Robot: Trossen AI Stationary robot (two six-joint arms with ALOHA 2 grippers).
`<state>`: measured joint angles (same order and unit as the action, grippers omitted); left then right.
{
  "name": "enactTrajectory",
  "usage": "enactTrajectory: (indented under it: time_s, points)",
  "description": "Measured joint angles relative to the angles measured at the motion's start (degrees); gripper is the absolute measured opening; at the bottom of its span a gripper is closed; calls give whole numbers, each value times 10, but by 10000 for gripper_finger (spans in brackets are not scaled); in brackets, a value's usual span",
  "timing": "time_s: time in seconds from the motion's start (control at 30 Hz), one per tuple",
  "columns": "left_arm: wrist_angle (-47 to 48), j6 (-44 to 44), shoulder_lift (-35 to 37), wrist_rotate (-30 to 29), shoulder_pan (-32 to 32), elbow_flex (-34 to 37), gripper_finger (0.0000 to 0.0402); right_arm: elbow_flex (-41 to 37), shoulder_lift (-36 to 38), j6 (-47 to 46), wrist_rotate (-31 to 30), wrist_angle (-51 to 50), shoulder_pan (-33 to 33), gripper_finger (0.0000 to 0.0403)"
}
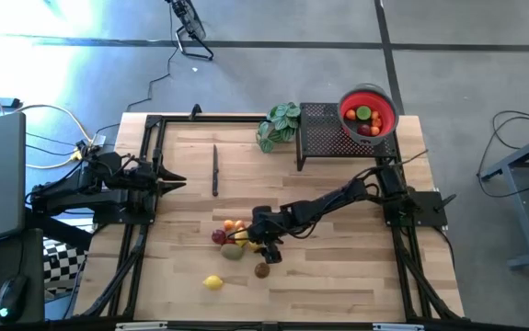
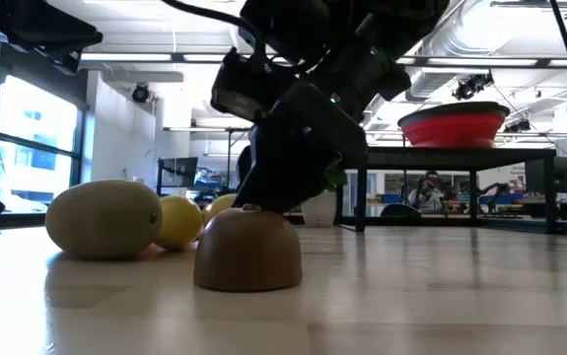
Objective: Pick & Place Fruit
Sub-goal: Put the yellow lemon into the red strainer bowl
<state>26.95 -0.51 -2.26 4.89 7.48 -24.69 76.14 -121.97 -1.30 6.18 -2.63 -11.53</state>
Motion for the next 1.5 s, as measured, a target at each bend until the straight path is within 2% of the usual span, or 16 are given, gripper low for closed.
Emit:
enactTrajectory:
  time_s: [1.23, 1.5]
  points:
    - [0, 0, 0, -1, 0, 0, 54, 0, -1, -5, -3, -1, 0, 274]
    - [0, 1, 0, -1, 0, 0, 54, 0, -1, -5, -3, -1, 0, 237]
